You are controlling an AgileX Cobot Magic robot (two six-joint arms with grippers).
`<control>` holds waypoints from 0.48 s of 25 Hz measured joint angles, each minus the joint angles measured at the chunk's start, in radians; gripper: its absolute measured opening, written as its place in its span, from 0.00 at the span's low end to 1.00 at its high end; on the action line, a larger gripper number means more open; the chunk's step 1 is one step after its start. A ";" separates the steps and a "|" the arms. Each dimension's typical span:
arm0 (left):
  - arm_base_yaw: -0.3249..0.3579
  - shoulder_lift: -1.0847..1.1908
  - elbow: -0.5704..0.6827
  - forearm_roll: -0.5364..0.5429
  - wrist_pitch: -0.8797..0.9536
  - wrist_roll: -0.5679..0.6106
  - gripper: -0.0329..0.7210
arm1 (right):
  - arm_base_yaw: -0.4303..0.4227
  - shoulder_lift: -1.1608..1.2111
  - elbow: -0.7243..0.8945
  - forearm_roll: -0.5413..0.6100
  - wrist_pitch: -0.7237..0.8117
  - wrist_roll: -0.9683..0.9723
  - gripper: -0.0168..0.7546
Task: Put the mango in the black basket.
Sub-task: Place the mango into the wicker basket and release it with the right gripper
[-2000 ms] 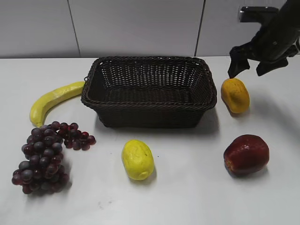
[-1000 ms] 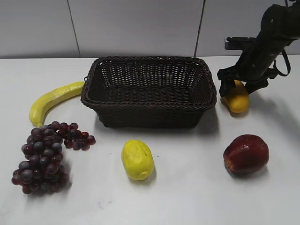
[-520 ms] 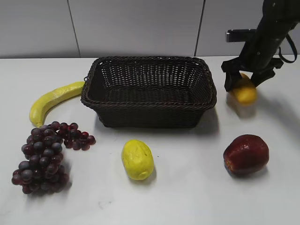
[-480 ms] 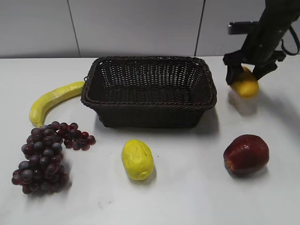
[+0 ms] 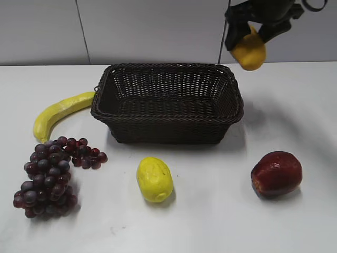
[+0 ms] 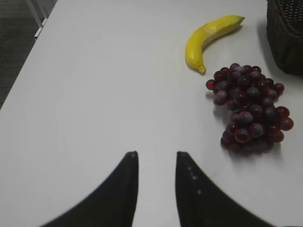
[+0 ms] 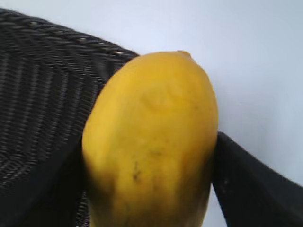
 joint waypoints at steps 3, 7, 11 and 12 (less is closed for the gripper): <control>0.000 0.000 0.000 0.000 0.000 0.000 0.31 | 0.074 0.017 0.000 0.001 -0.015 0.000 0.77; 0.000 0.000 0.000 0.000 0.000 0.000 0.31 | 0.145 0.076 0.000 -0.020 -0.080 0.000 0.77; 0.000 0.000 0.000 0.000 0.000 0.000 0.31 | 0.159 0.149 0.000 -0.023 -0.131 0.000 0.77; 0.000 0.000 0.000 0.000 0.000 0.000 0.31 | 0.159 0.168 0.000 -0.025 -0.134 0.000 0.77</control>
